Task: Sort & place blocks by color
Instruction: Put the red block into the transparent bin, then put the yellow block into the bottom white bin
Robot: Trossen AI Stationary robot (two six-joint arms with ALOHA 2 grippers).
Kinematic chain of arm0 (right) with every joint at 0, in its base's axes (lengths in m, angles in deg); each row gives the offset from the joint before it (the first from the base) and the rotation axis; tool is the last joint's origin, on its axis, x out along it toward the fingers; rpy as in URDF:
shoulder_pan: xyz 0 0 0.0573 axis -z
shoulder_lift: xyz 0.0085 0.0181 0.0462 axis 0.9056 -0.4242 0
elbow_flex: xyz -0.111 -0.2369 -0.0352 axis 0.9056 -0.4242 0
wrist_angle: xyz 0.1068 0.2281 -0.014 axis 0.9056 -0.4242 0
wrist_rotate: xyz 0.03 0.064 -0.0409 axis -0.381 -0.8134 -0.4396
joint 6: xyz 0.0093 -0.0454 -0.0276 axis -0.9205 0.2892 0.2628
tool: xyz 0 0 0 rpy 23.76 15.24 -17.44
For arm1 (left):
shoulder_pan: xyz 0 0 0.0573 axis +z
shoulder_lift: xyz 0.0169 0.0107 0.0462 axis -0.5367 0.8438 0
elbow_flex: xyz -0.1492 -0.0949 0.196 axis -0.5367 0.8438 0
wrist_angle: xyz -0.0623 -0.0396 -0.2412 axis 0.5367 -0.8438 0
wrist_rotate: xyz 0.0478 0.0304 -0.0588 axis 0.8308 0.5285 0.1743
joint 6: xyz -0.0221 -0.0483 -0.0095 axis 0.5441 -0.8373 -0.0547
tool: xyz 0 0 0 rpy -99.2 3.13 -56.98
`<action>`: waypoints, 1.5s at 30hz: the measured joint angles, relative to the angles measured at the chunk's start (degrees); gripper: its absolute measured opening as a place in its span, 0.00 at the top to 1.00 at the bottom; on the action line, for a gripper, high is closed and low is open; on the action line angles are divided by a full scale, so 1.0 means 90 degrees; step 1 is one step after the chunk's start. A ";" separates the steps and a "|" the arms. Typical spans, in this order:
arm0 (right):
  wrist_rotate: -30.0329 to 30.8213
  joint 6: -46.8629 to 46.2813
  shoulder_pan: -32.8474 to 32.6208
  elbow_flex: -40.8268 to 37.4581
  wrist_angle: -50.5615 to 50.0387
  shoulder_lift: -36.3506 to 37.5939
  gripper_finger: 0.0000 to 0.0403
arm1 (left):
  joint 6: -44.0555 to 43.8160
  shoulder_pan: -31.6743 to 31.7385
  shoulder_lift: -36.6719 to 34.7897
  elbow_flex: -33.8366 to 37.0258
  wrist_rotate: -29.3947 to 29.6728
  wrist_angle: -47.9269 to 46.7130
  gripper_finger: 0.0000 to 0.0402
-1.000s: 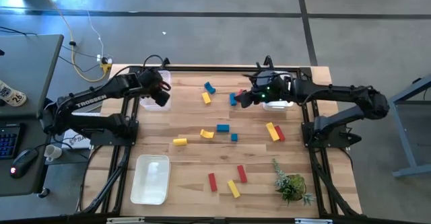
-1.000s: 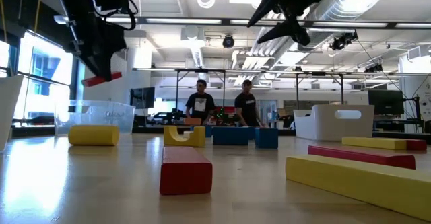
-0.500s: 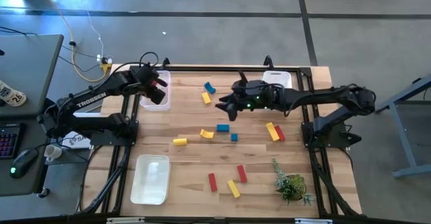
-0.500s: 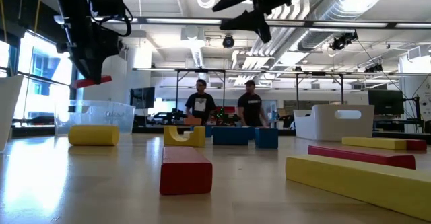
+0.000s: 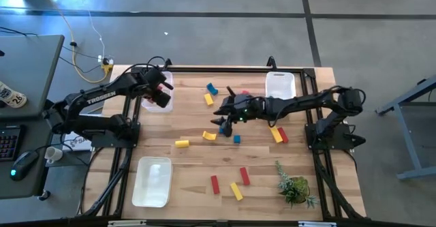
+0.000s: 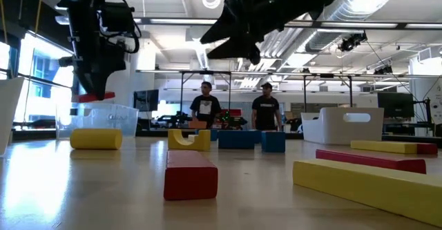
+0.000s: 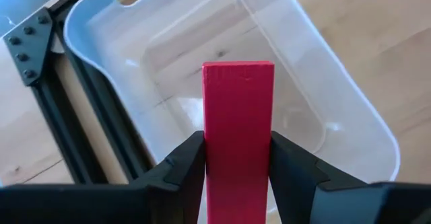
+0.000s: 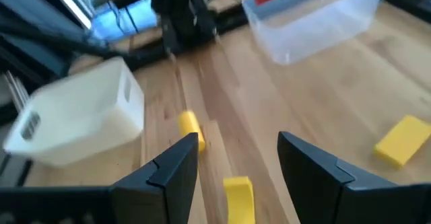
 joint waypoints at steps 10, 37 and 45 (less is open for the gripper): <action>-0.0145 0.0701 -0.0278 0.0000 0.0001 -0.0543 0.53 | -0.0001 0.0140 0.0716 0.0000 -0.0191 0.0498 0.69; 0.0044 0.0376 -0.0404 0.0000 -0.0083 -0.0908 0.53 | -0.0168 0.0325 0.1182 0.0000 -0.1037 0.0653 0.50; 0.0136 0.0290 -0.0404 0.0000 0.0291 -0.0911 0.53 | 0.0087 0.0325 0.0745 -0.0577 -0.0994 0.0135 0.50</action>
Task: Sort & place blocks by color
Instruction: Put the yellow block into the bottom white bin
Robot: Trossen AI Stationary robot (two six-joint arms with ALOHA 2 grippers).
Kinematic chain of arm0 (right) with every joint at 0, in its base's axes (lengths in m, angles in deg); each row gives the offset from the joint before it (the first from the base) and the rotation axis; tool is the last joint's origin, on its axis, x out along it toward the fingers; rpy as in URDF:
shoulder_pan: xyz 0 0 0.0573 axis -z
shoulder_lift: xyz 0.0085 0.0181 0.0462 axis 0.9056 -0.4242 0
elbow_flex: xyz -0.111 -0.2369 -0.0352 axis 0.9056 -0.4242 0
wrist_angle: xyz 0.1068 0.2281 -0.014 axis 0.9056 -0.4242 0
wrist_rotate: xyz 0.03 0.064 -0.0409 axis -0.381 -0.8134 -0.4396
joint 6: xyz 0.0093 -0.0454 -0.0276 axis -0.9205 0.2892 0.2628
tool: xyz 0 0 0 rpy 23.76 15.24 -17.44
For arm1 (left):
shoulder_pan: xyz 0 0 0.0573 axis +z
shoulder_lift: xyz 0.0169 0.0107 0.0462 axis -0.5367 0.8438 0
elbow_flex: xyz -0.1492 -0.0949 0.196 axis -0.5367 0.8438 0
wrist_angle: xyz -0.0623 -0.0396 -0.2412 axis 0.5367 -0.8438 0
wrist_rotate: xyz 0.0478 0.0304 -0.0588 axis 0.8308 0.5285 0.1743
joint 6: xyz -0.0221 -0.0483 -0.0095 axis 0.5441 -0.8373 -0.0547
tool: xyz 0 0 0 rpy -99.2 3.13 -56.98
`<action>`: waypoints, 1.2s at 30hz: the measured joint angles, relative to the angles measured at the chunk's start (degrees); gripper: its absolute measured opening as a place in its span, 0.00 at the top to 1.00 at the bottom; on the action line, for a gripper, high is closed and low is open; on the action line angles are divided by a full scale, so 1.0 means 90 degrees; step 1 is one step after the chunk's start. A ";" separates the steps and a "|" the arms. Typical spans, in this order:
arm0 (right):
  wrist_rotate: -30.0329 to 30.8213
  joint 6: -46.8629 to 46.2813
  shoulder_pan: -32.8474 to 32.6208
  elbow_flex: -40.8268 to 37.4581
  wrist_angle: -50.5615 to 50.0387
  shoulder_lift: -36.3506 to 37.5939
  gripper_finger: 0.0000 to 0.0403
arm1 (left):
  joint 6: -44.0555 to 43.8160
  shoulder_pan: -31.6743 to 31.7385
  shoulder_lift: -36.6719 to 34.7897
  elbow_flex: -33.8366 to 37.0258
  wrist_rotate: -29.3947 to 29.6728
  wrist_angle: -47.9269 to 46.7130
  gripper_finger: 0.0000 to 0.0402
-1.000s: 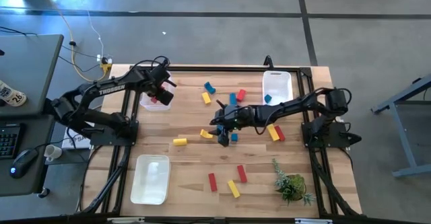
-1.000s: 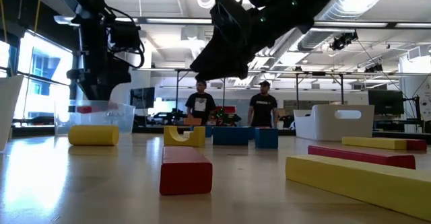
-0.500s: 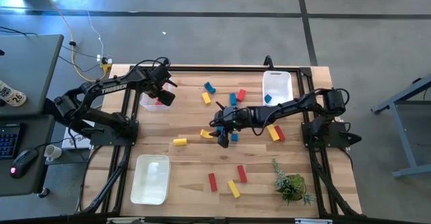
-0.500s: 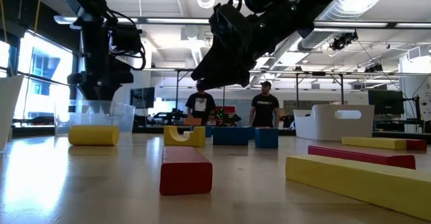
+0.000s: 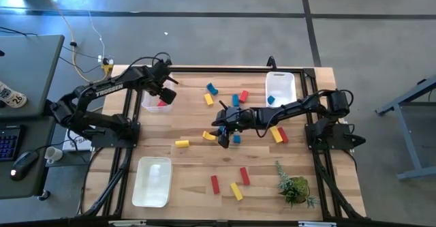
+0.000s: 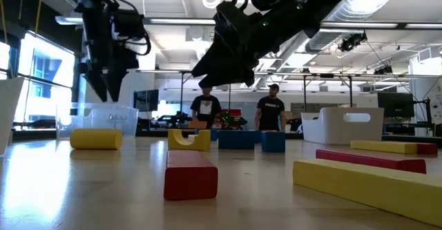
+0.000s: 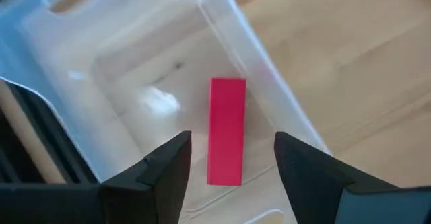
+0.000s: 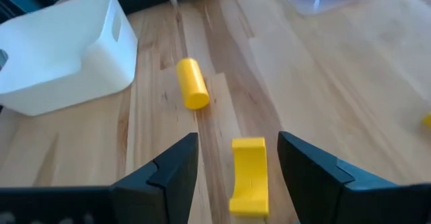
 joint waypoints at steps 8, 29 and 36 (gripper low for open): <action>-0.0021 0.0148 0.0000 0.0458 -0.0584 0.0000 0.52 | -0.0121 -0.0148 -0.0785 -0.0654 -0.0482 -0.0291 0.50; -0.0065 0.0698 -0.0043 0.1078 -0.1566 -0.0729 0.42 | -0.1089 -0.0854 -0.1927 -0.0763 -0.1119 -0.0293 0.50; -0.0077 0.0699 -0.0095 0.1081 -0.1601 -0.1055 0.42 | -0.1091 -0.0894 -0.1927 -0.0763 -0.1095 -0.0290 0.50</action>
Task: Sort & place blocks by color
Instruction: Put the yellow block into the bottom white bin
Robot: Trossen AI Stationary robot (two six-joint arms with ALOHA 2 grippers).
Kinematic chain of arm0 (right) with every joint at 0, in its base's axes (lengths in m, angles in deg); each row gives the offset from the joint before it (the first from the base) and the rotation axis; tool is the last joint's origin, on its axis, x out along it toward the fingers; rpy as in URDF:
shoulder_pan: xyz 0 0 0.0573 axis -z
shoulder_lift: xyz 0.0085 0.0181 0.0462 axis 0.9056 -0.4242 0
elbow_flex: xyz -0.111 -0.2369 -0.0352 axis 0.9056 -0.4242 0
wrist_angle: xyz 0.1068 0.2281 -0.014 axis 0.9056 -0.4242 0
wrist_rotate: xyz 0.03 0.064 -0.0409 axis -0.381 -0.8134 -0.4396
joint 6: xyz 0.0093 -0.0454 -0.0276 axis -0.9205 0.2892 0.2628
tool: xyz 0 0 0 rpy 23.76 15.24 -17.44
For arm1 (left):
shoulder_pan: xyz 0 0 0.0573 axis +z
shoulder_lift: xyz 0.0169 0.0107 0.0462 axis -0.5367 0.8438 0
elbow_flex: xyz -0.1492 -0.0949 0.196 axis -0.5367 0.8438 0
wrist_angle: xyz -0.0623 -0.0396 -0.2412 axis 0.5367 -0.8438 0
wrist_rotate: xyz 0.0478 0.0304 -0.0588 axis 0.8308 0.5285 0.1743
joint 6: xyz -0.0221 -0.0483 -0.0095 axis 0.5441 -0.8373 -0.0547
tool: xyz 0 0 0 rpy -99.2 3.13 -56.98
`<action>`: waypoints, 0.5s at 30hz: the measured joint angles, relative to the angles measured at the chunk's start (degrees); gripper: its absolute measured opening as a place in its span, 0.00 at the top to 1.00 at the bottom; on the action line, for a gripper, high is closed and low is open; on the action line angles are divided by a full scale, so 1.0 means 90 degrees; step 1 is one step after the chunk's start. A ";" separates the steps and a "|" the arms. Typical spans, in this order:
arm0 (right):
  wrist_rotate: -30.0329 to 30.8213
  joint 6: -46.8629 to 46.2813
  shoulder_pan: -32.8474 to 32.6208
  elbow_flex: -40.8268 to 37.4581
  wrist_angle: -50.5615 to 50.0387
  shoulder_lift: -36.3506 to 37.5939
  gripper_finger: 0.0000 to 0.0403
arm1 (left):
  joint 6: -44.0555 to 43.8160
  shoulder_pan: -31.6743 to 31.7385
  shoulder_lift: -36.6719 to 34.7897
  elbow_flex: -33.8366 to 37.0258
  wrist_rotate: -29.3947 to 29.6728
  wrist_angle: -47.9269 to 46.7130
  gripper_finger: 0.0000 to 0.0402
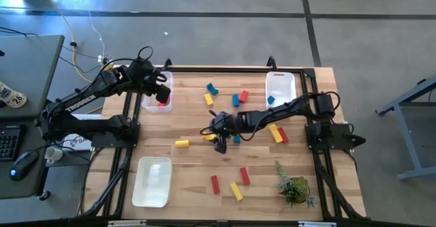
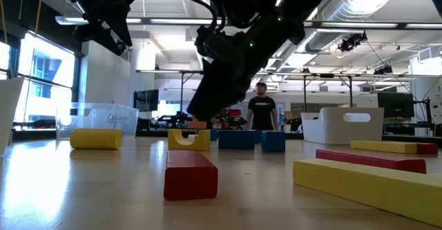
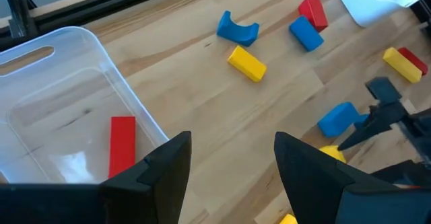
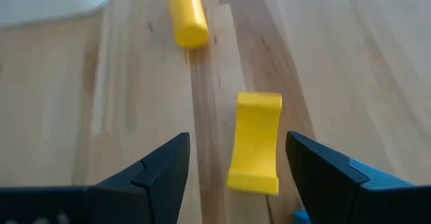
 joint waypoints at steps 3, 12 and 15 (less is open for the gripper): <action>0.0001 0.0001 0.0005 0.0000 -0.0012 -0.0089 0.42 | 0.0001 0.0000 0.0000 0.0002 0.0000 0.0000 0.50; 0.0115 0.0006 0.0005 0.0000 -0.0068 -0.0377 0.42 | 0.0002 0.0002 0.0000 0.0002 0.0000 0.0000 0.50; 0.0154 0.0019 0.0005 0.0002 -0.0062 -0.0395 0.42 | 0.0000 0.0002 0.0000 0.0002 0.0000 0.0000 0.50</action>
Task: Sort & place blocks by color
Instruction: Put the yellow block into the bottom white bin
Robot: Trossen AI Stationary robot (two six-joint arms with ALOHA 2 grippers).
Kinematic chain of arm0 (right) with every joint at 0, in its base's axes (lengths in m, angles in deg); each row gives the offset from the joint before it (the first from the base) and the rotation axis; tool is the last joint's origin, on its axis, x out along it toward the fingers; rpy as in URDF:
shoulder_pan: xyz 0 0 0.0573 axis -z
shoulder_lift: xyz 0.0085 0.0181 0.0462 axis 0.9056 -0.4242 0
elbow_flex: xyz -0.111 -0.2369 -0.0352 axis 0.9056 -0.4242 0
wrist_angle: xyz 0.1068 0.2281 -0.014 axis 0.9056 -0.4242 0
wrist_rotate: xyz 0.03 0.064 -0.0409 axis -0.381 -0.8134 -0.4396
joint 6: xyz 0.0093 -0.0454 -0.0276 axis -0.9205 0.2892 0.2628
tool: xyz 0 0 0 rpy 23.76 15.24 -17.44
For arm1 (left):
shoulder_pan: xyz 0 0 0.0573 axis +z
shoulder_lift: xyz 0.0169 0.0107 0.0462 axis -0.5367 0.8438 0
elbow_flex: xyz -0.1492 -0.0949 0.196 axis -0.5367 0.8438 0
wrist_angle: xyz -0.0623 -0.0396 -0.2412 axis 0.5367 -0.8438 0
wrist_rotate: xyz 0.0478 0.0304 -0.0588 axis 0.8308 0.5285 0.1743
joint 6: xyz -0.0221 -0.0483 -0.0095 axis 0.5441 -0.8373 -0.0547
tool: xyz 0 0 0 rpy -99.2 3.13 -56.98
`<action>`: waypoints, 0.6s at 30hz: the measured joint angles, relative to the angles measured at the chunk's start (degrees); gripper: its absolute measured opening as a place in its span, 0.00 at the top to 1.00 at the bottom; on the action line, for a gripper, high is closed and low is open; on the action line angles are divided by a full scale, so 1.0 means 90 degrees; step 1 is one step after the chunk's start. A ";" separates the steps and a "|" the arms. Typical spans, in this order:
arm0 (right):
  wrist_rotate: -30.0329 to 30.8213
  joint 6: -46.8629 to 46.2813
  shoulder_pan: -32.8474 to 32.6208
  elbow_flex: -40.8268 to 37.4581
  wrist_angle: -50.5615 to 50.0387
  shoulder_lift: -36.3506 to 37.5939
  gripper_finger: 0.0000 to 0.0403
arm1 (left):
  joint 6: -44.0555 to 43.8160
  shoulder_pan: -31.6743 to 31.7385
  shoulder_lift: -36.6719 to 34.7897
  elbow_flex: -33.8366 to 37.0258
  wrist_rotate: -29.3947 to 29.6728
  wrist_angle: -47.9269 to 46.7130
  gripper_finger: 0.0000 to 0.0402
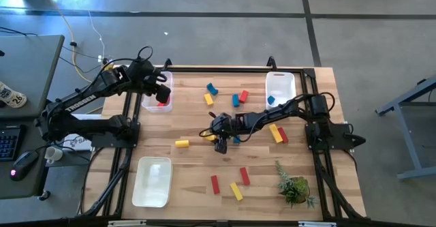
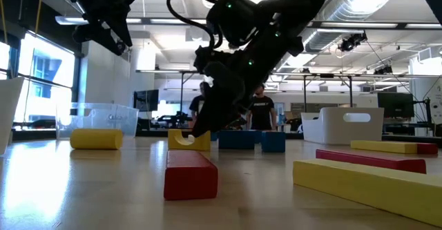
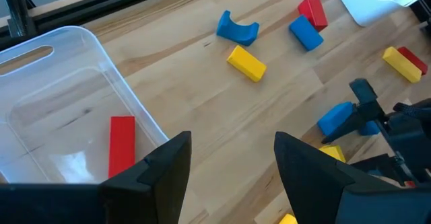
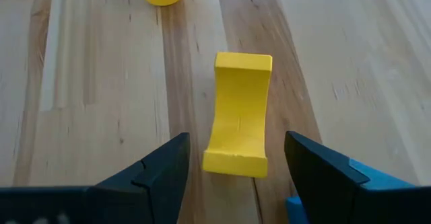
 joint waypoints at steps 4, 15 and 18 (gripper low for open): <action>0.0062 0.0004 0.0001 0.0010 -0.0023 -0.0027 0.46 | 0.0000 0.0000 0.0001 0.0002 0.0000 0.0000 0.50; -0.0032 0.0002 0.0010 0.0022 -0.0131 -0.0068 0.51 | 0.0000 0.0000 0.0002 0.0002 0.0002 0.0002 0.50; -0.0033 -0.0040 0.0007 0.0028 -0.0300 -0.0061 0.52 | 0.0000 0.0000 0.0002 0.0002 0.0001 0.0002 0.50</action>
